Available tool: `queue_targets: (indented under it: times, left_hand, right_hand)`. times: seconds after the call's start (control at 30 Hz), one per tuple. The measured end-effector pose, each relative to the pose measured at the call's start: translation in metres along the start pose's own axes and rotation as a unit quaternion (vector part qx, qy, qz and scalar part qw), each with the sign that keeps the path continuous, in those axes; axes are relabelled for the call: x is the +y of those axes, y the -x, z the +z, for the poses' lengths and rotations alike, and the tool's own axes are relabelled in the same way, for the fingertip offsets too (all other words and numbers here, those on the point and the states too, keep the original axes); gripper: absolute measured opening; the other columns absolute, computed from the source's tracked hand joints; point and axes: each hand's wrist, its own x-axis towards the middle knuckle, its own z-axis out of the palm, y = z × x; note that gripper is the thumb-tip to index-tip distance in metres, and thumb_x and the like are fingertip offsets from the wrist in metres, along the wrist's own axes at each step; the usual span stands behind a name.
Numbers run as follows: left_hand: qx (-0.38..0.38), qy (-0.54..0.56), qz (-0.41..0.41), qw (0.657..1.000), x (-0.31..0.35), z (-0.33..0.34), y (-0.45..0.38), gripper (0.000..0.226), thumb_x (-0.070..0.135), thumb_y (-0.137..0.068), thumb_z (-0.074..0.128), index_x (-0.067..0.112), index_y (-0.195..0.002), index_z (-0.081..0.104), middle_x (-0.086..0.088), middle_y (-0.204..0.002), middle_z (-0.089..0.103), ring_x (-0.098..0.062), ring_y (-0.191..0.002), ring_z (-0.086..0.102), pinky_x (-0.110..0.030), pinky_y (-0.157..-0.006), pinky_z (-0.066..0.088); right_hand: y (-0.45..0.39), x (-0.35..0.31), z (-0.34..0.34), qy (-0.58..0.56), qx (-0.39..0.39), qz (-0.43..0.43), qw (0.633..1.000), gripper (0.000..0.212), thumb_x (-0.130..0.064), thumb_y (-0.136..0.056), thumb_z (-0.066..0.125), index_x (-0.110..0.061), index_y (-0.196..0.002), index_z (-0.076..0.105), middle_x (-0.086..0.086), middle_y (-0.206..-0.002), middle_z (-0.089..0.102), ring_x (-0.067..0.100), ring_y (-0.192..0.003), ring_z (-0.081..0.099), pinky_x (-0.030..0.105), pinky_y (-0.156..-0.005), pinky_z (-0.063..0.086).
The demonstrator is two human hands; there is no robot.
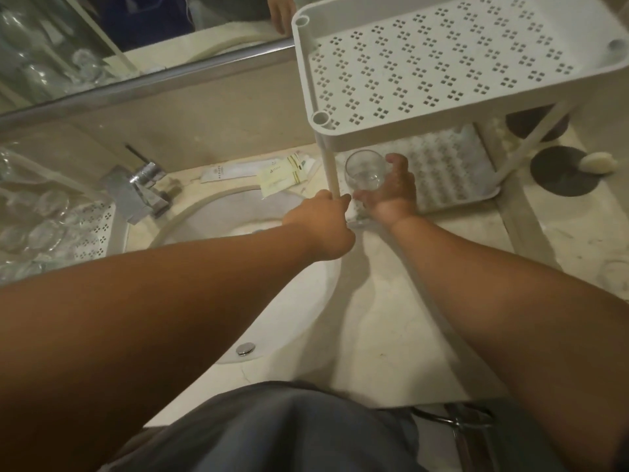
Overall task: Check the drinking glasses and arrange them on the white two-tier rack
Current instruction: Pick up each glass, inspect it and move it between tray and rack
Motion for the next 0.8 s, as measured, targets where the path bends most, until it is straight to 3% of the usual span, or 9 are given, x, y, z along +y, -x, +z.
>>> queue_targets:
  times: [0.1, 0.2, 0.27, 0.33, 0.4, 0.5, 0.57, 0.67, 0.8]
  left_hand:
    - [-0.004, 0.005, 0.003, 1.0, -0.001, 0.0, -0.001, 0.066, 0.035, -0.089, 0.05, 0.024, -0.152, 0.032, -0.006, -0.145, 0.041, -0.029, -0.127, 0.05, -0.039, -0.087, 0.048]
    - [-0.008, 0.015, 0.004, 1.0, -0.001, -0.001, -0.002, 0.068, 0.034, -0.088, 0.05, 0.024, -0.153, 0.031, -0.007, -0.149, 0.037, -0.027, -0.13, 0.049, -0.039, -0.093, 0.049]
    - [-0.01, 0.015, 0.004, 1.0, 0.0, -0.003, -0.002, 0.071, 0.034, -0.088, 0.05, 0.025, -0.155, 0.028, -0.006, -0.151, 0.036, -0.026, -0.13, 0.048, -0.039, -0.095, 0.049]
    - [-0.006, 0.009, 0.008, 1.0, -0.001, -0.003, -0.002, 0.069, 0.034, -0.088, 0.051, 0.025, -0.153, 0.03, -0.007, -0.148, 0.038, -0.027, -0.126, 0.051, -0.04, -0.093, 0.051]
    - [-0.002, 0.0, 0.014, 1.0, -0.002, -0.002, -0.002, 0.066, 0.034, -0.088, 0.052, 0.025, -0.151, 0.033, -0.007, -0.145, 0.041, -0.027, -0.122, 0.054, -0.041, -0.089, 0.052]
    - [0.006, -0.007, 0.022, 1.0, -0.003, -0.001, -0.002, 0.062, 0.034, -0.088, 0.052, 0.025, -0.147, 0.037, -0.006, -0.139, 0.045, -0.027, -0.115, 0.057, -0.04, -0.084, 0.053]
    - [0.009, -0.008, 0.023, 1.0, -0.005, 0.0, -0.002, 0.061, 0.033, -0.087, 0.052, 0.026, -0.146, 0.038, -0.005, -0.137, 0.046, -0.027, -0.112, 0.057, -0.04, -0.082, 0.053]
    - [0.01, -0.008, 0.028, 1.0, -0.007, 0.001, -0.003, 0.06, 0.031, -0.086, 0.052, 0.026, -0.144, 0.039, -0.004, -0.135, 0.046, -0.028, -0.113, 0.057, -0.038, -0.079, 0.051]
    - [0.017, -0.006, 0.034, 0.999, -0.008, 0.001, -0.002, 0.063, 0.029, -0.085, 0.051, 0.03, -0.146, 0.037, -0.003, -0.132, 0.047, -0.027, -0.113, 0.057, -0.035, -0.073, 0.046]
  right_hand:
    - [0.0, 0.002, 0.004, -0.023, 0.031, 0.018, 0.999, 0.058, -0.028, -0.074, 0.08, -0.016, -0.114, 0.04, 0.006, -0.118, 0.049, 0.018, -0.093, 0.052, 0.01, -0.058, 0.032]
    - [-0.001, 0.003, 0.007, -0.025, 0.033, 0.014, 0.999, 0.041, -0.033, -0.073, 0.079, -0.017, -0.091, 0.045, 0.002, -0.098, 0.053, 0.01, -0.07, 0.048, 0.004, -0.049, 0.035]
    - [0.0, 0.003, 0.01, -0.04, 0.03, 0.009, 0.999, 0.031, -0.034, -0.072, 0.079, -0.019, -0.076, 0.052, -0.004, -0.083, 0.058, 0.009, -0.066, 0.051, 0.007, -0.048, 0.036]
    - [0.002, 0.002, 0.014, -0.055, 0.025, -0.007, 0.998, 0.024, -0.035, -0.073, 0.078, -0.023, -0.066, 0.058, -0.009, -0.071, 0.061, 0.011, -0.07, 0.059, 0.017, -0.06, 0.046]
    - [0.002, 0.0, 0.018, -0.052, 0.012, -0.021, 0.998, 0.018, -0.036, -0.076, 0.075, -0.023, -0.069, 0.065, -0.005, -0.078, 0.067, 0.016, -0.083, 0.064, 0.029, -0.076, 0.052]
    - [-0.002, -0.001, 0.02, -0.027, 0.001, -0.025, 0.999, 0.02, -0.039, -0.078, 0.07, -0.021, -0.088, 0.07, 0.007, -0.105, 0.066, 0.02, -0.097, 0.063, 0.032, -0.088, 0.051]
    - [-0.006, -0.002, 0.021, -0.013, 0.004, -0.035, 0.999, 0.023, -0.036, -0.08, 0.069, -0.02, -0.095, 0.07, 0.008, -0.119, 0.059, 0.012, -0.088, 0.059, 0.02, -0.081, 0.048]
    - [-0.011, -0.002, 0.023, -0.012, 0.007, -0.042, 0.999, 0.014, -0.026, -0.083, 0.066, -0.02, -0.096, 0.065, 0.005, -0.129, 0.048, 0.004, -0.081, 0.052, 0.0, -0.063, 0.031]
    - [-0.009, 0.0, 0.03, -0.063, -0.009, -0.06, 0.996, 0.022, -0.012, -0.082, 0.066, -0.017, -0.103, 0.062, 0.002, -0.135, 0.048, 0.013, -0.097, 0.062, -0.003, -0.061, 0.035]
